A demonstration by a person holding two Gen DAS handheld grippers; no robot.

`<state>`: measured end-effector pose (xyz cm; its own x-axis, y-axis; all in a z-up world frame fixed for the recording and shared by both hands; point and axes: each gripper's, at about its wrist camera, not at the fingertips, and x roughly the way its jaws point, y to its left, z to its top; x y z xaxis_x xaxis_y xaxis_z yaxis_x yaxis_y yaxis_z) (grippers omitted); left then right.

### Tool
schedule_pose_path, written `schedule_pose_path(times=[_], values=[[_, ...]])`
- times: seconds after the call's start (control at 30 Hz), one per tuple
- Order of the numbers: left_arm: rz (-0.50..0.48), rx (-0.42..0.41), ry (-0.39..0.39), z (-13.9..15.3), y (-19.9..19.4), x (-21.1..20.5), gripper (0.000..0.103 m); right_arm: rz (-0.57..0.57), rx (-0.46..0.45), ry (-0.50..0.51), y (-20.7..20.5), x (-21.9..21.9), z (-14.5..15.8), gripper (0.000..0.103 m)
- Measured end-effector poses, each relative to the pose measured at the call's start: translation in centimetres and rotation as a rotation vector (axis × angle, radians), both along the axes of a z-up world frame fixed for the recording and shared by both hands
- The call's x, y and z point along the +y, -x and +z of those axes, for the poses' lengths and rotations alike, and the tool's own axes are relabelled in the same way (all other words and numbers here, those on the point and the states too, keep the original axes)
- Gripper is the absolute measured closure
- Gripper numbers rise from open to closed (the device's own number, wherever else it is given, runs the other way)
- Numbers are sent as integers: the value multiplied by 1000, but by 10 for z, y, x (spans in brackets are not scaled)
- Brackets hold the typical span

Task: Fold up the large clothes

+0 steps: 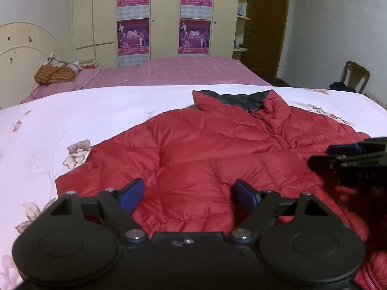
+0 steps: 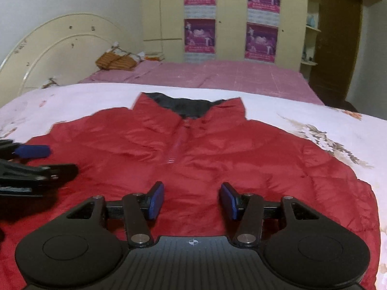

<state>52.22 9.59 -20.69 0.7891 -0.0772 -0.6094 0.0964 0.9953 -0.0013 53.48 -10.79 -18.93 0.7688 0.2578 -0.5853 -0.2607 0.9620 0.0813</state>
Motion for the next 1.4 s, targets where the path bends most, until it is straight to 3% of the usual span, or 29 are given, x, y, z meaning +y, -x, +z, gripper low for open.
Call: schedule_pose_path(times=[0.17,0.23,0.37,0.43,0.63,0.8,0.93,1.03,1.1,1.2,1.27,1.4], values=[[-1,-47,-40,18,20,2,25,-76,-62,-10,27,-30,30,52],[16,-61,-34,20,29,11,25,-174,-79,-19,50,-57,37,52],[34,-30,12,9,30,24,27,-306,39,-158,58,-104,21,52],[43,-27,17,5,29,24,26,-264,68,-186,50,-104,13,52],[57,-31,7,3,25,24,24,-218,-18,-86,35,-84,12,57],[97,-28,-23,4,25,34,21,-214,35,-4,32,-83,1,58],[121,-55,-29,13,25,39,22,-263,-63,7,48,-82,25,57],[38,-81,-33,20,20,15,22,-176,-70,-2,39,-57,34,57],[-6,-49,-53,17,11,-1,19,-98,-41,4,26,-32,28,57],[3,-2,-52,3,2,6,12,-38,-10,98,17,-9,7,57],[34,15,-4,-3,2,28,10,-80,14,107,11,-18,-2,57],[53,22,15,-5,6,49,10,-189,19,107,13,-53,-9,57]])
